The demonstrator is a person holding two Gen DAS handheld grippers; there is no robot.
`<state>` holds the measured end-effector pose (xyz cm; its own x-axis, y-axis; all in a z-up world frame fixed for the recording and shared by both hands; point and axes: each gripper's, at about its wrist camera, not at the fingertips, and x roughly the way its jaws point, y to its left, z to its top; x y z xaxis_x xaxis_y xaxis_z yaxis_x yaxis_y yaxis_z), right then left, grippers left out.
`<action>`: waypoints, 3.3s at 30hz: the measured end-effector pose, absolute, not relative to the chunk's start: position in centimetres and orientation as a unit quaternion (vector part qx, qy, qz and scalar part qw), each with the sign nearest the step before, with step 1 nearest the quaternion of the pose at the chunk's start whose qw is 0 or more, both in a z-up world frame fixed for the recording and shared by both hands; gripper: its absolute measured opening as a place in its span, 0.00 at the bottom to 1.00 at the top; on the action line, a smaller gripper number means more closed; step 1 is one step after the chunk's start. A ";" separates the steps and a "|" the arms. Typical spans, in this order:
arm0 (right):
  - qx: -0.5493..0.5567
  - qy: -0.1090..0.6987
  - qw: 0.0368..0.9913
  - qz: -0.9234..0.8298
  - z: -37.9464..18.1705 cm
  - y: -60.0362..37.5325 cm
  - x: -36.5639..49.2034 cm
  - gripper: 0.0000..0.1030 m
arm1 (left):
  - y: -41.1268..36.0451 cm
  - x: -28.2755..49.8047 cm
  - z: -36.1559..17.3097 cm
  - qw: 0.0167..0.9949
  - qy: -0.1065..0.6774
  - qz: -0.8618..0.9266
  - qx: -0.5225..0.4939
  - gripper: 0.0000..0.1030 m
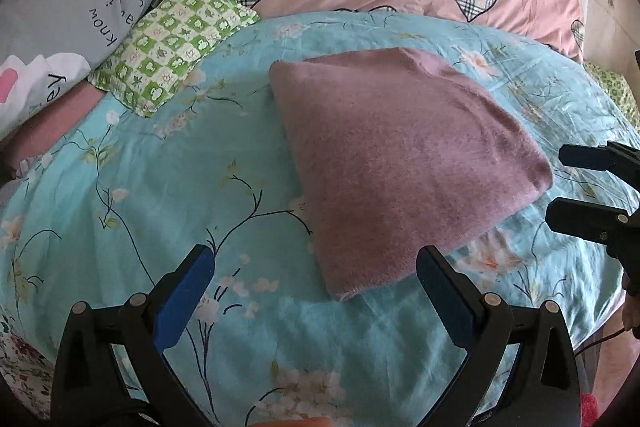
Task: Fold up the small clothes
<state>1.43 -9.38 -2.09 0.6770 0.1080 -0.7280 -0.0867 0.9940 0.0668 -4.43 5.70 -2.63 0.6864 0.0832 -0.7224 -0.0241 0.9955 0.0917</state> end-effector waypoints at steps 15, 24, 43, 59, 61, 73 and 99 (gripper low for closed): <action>0.034 0.404 0.913 0.043 -2.9 -10.7 3.6 0.99 | 6.6 -2.9 -2.6 0.921 0.387 0.035 0.015 0.98; 0.028 0.406 0.912 0.046 -2.8 -10.8 4.5 0.99 | 6.5 -2.6 -2.5 0.921 0.387 0.038 0.011 0.98; 0.025 0.404 0.913 0.049 -2.3 -10.9 4.9 0.99 | 6.5 -1.9 -2.3 0.919 0.394 0.034 0.010 0.98; 0.025 0.398 0.916 0.049 -1.8 -11.0 4.8 0.99 | 6.3 -1.8 -1.9 0.919 0.392 0.033 0.011 0.98; 0.025 0.399 0.915 0.050 -1.7 -11.0 4.8 0.99 | 6.3 -1.9 -1.9 0.919 0.392 0.033 0.011 0.98; 0.025 0.398 0.916 0.050 -1.7 -11.0 4.8 0.99 | 6.3 -2.0 -1.8 0.918 0.395 0.033 0.010 0.98; 0.027 0.397 0.916 0.050 -1.5 -11.0 4.7 0.99 | 6.3 -1.8 -1.9 0.918 0.396 0.031 0.017 0.98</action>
<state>4.68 -10.98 -1.54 0.6802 0.1120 -0.7244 -0.0697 0.9937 0.0882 -1.82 6.25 -1.89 0.6848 0.0705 -0.7253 -0.0433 0.9975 0.0561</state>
